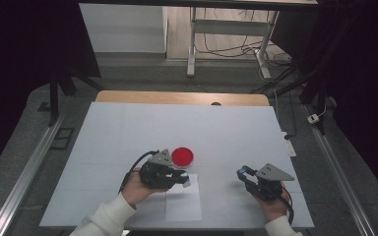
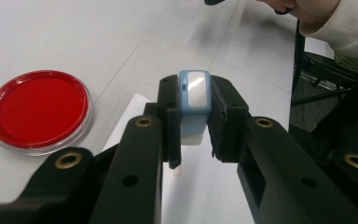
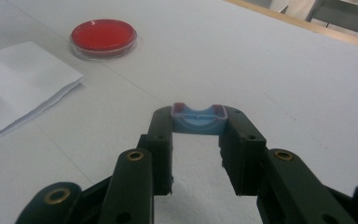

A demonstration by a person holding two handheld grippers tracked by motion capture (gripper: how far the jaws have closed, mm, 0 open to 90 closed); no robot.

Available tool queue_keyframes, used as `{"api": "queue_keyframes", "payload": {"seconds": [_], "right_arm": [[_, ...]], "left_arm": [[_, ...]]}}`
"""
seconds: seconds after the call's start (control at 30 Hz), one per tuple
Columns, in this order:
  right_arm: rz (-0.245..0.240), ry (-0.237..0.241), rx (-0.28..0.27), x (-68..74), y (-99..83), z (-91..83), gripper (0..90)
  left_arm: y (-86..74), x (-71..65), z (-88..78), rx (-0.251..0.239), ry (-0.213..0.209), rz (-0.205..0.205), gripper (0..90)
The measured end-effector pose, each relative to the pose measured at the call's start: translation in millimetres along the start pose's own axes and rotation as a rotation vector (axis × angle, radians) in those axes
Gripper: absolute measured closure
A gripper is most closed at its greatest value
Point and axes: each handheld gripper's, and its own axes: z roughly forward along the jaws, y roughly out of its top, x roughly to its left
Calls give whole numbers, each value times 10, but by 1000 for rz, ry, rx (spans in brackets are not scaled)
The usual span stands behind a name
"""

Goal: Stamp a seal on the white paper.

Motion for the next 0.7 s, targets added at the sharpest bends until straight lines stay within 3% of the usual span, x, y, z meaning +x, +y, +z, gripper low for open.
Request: {"api": "queue_keyframes", "payload": {"seconds": [0.53,0.7], "right_arm": [[-5,3,8,12,-3,9,655],[-5,1,6,10,-1,12,656]], "left_arm": [[-95,-26,137,76,23,19,750],[-126,-15,156,79,35,18,750]]}}
